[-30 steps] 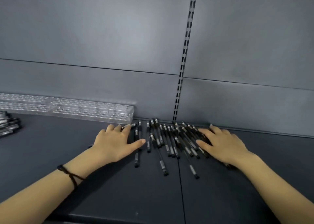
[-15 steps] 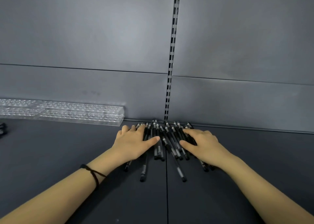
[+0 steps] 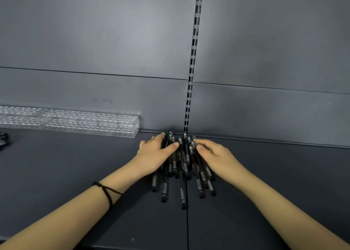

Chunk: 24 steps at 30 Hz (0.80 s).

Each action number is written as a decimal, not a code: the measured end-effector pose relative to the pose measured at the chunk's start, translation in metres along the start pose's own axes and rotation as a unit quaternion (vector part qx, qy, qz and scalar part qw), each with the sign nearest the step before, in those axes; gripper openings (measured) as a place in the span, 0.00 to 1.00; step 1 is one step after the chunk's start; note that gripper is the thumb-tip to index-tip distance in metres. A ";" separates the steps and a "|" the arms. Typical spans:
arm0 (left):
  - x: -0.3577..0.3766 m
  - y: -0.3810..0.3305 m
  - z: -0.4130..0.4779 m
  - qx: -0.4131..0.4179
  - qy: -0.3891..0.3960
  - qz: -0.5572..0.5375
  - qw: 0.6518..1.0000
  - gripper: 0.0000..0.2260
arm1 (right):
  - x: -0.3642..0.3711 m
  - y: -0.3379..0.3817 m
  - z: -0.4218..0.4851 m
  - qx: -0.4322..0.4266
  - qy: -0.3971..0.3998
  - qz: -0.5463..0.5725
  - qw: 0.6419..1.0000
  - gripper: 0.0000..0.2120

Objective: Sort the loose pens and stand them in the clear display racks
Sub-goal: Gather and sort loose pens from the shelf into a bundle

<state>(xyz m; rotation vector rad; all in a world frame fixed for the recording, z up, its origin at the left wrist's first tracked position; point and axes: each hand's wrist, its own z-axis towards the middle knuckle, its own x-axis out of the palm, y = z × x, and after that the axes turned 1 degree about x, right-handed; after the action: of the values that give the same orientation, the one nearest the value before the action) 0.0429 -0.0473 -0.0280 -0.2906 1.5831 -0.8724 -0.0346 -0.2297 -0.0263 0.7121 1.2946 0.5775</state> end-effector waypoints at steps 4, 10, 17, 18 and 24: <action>0.004 -0.007 0.000 -0.014 0.024 0.031 0.999 0.34 | 0.001 0.003 0.002 0.066 0.044 0.172 0.982 0.26; 0.005 0.000 0.007 -0.019 -0.001 0.072 0.997 0.38 | 0.013 0.011 -0.002 0.047 0.067 0.102 0.991 0.29; -0.006 0.003 0.001 -0.018 0.016 0.055 0.998 0.43 | 0.025 0.007 -0.002 0.030 0.105 0.134 0.985 0.47; -0.007 0.004 -0.001 -0.016 0.020 0.074 0.997 0.43 | 0.026 0.005 -0.001 0.029 0.113 0.133 0.984 0.51; -0.022 0.026 -0.015 -0.010 0.052 0.171 0.984 0.41 | 0.023 0.010 -0.001 0.001 0.157 0.139 0.978 0.37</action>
<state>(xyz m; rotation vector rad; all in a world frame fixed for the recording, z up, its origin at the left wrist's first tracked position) 0.0415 -0.0099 -0.0295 0.0167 1.6763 -0.6126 -0.0313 -0.2062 -0.0334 0.8340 1.4979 0.9452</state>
